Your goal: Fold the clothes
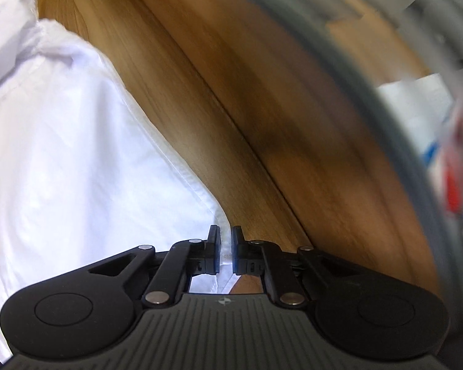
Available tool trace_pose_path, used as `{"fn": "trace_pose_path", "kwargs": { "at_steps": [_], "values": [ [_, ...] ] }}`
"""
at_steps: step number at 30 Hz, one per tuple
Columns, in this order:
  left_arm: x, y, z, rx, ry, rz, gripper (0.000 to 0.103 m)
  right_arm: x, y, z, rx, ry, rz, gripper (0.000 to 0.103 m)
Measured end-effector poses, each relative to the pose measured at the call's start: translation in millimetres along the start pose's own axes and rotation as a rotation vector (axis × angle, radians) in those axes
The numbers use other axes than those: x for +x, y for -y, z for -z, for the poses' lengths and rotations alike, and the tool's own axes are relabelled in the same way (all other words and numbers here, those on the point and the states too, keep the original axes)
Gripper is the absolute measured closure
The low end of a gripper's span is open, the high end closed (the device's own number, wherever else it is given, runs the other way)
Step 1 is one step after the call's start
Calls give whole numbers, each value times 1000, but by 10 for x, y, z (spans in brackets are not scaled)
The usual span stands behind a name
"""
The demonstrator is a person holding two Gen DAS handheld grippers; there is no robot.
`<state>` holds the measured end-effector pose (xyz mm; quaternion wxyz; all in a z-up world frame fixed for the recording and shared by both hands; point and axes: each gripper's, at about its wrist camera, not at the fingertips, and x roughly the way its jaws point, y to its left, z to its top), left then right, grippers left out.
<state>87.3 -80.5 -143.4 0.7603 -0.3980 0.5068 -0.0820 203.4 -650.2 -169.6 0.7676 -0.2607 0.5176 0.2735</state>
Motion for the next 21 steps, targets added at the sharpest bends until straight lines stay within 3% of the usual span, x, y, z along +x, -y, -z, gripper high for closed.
{"fn": "trace_pose_path", "kwargs": {
  "at_steps": [6, 11, 17, 21],
  "values": [
    [-313, -95, -70, -53, 17, 26, 100, -648, -502, 335, 9, 143, 147, 95],
    [-532, -359, -64, -146, 8, -18, 100, -1003, -1032, 712, -5, 225, 281, 95],
    [-608, -896, -55, -286, -56, -105, 100, -835, -1578, 1109, -55, 194, 421, 95],
    [-563, -1142, -38, -344, -78, -143, 100, -606, -1855, 1279, -84, 140, 453, 95]
  ]
}}
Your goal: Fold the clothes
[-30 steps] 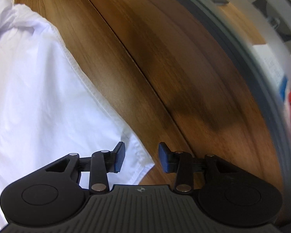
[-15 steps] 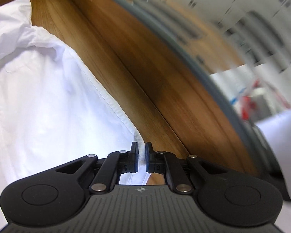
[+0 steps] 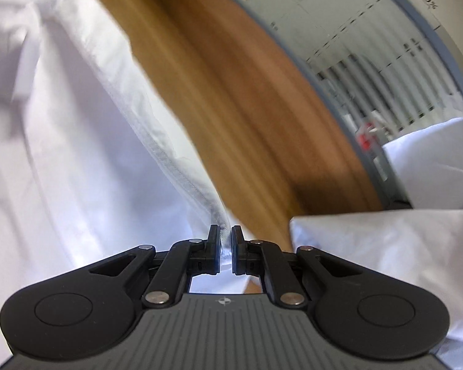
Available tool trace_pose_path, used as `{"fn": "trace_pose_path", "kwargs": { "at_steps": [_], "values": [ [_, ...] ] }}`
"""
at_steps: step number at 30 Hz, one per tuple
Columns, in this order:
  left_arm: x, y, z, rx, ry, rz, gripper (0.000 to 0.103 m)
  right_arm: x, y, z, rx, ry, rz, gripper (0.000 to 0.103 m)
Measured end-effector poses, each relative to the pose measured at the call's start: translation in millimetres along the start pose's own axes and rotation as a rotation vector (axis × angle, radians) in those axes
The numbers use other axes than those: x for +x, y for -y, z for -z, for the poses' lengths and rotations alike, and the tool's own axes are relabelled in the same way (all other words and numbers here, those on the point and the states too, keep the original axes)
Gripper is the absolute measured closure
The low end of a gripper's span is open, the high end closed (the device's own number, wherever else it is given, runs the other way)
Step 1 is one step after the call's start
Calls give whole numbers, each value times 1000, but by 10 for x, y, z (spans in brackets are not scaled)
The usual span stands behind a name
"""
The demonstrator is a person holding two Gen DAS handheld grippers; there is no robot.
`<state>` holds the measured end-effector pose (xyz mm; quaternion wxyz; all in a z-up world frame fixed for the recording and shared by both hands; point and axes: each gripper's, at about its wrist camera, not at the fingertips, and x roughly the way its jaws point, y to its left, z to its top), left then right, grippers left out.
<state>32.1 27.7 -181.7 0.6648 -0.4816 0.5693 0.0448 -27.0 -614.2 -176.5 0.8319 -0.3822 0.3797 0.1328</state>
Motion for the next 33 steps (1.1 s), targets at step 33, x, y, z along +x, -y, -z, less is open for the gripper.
{"fn": "trace_pose_path", "kwargs": {
  "at_steps": [33],
  "values": [
    [32, 204, -98, 184, 86, -234, 100, -570, -465, -196, 264, -55, -113, 73]
  ]
}}
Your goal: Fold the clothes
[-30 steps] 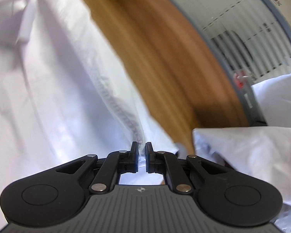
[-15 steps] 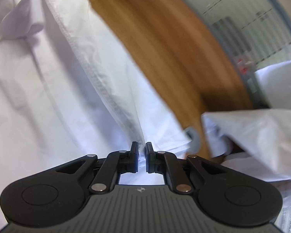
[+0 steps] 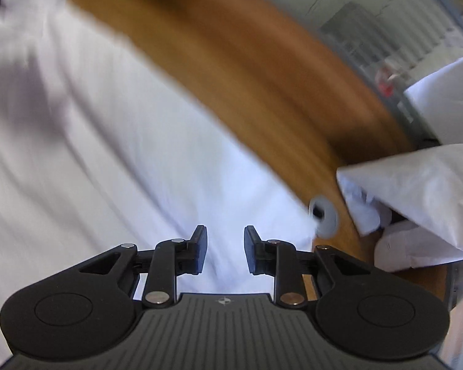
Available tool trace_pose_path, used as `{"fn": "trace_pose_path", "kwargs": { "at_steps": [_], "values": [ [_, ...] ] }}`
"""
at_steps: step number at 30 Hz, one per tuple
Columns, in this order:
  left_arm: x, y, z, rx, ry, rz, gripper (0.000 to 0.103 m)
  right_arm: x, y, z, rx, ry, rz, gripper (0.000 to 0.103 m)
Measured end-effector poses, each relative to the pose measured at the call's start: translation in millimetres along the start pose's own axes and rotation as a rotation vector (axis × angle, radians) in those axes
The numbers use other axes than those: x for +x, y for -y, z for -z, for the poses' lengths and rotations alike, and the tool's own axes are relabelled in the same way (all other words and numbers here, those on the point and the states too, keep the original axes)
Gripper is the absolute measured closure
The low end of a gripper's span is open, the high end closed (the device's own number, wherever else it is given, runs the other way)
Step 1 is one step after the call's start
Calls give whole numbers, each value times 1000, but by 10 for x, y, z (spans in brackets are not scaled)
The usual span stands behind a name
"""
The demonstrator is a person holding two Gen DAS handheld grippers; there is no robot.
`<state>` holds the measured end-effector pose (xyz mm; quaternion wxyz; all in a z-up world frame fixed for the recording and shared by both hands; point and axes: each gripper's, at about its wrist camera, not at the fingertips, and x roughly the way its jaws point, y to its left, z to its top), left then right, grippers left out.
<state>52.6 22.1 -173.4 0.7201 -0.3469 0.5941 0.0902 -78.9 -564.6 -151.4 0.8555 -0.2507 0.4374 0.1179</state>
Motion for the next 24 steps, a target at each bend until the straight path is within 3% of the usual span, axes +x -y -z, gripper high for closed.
{"fn": "trace_pose_path", "kwargs": {
  "at_steps": [3, 5, 10, 15, 17, 19, 21, 24],
  "values": [
    [1, -57, 13, 6, 5, -8, 100, 61, -13, -102, 64, 21, -25, 76],
    [-4, -54, 23, 18, 9, -15, 100, 242, -11, -30, 97, -3, -26, 85],
    [7, -19, 48, 35, 20, -31, 98, 695, -5, 153, 180, -63, -27, 86],
    [-16, -109, 28, 43, 58, 1, 94, 574, 82, 155, 264, -58, -9, 85],
    [-86, -32, 89, 83, 103, 14, 91, 466, 157, 148, 301, -39, 11, 85],
    [-234, -13, 117, 114, 145, 63, 72, 387, 304, 159, 385, -21, 22, 85],
    [-399, 28, 145, 134, 188, 102, 60, 343, 455, 190, 480, -18, 29, 83],
    [-521, 149, 106, 164, 228, 136, 54, 365, 680, 235, 598, -21, 30, 78]
  ]
}}
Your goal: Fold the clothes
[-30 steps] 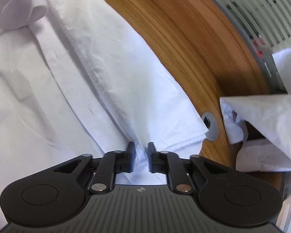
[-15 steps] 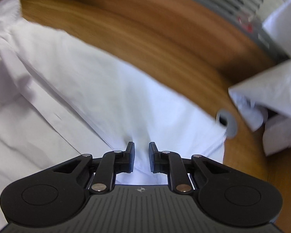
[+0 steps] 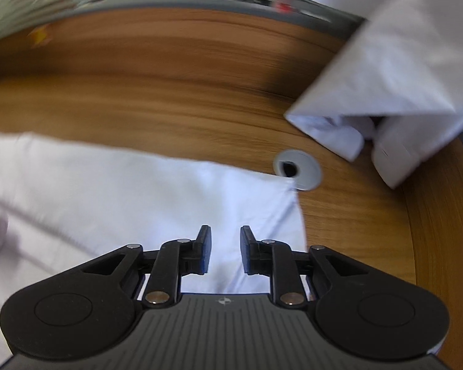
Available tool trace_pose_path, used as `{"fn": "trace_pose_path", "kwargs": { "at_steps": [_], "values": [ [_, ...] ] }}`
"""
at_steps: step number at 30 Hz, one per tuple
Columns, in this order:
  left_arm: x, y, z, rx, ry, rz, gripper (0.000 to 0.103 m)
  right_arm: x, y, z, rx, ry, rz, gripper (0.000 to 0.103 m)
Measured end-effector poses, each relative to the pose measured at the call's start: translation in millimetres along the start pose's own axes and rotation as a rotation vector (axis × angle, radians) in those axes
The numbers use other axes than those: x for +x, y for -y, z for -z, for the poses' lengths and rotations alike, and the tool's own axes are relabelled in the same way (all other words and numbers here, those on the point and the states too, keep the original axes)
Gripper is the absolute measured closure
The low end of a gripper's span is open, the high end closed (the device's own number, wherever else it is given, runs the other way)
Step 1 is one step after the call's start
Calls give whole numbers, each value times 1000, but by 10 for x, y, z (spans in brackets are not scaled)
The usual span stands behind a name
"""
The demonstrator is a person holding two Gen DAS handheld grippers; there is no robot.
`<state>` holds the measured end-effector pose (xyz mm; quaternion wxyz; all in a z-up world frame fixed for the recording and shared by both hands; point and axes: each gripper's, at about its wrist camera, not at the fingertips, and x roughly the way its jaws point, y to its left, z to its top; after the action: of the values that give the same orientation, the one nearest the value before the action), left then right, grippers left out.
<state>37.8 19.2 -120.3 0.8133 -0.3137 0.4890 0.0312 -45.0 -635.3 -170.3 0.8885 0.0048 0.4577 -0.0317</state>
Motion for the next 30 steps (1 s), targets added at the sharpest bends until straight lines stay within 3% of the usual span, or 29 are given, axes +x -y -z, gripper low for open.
{"fn": "trace_pose_path", "kwargs": {
  "at_steps": [2, 9, 11, 13, 18, 19, 22, 26, 29, 30],
  "values": [
    [-10, 94, -75, 21, 19, 15, 48, 87, 130, -52, 73, -15, -6, 70],
    [144, 269, -147, -12, 32, 56, 40, 494, 466, -210, 255, -73, -13, 60],
    [159, 360, -173, -8, 51, 83, 35, 571, 526, -232, 281, -79, 1, 51],
    [126, 424, -185, 9, 78, 94, 28, 629, 569, -235, 310, -84, -8, 51],
    [207, 514, -302, 39, 121, 59, 21, 694, 628, -231, 364, -75, -45, 51],
    [266, 517, -346, 33, 117, 50, 20, 696, 632, -236, 369, -73, -47, 51],
    [487, 511, -469, -9, 70, 11, 20, 703, 624, -241, 371, -76, -44, 67],
    [667, 566, -502, -32, 40, 25, 20, 703, 574, -237, 340, -75, -1, 84],
    [754, 667, -476, 1, 19, 11, 22, 704, 537, -233, 316, -74, 31, 85],
    [777, 708, -462, 25, 20, -7, 30, 704, 524, -232, 308, -74, 42, 86]
  ]
}}
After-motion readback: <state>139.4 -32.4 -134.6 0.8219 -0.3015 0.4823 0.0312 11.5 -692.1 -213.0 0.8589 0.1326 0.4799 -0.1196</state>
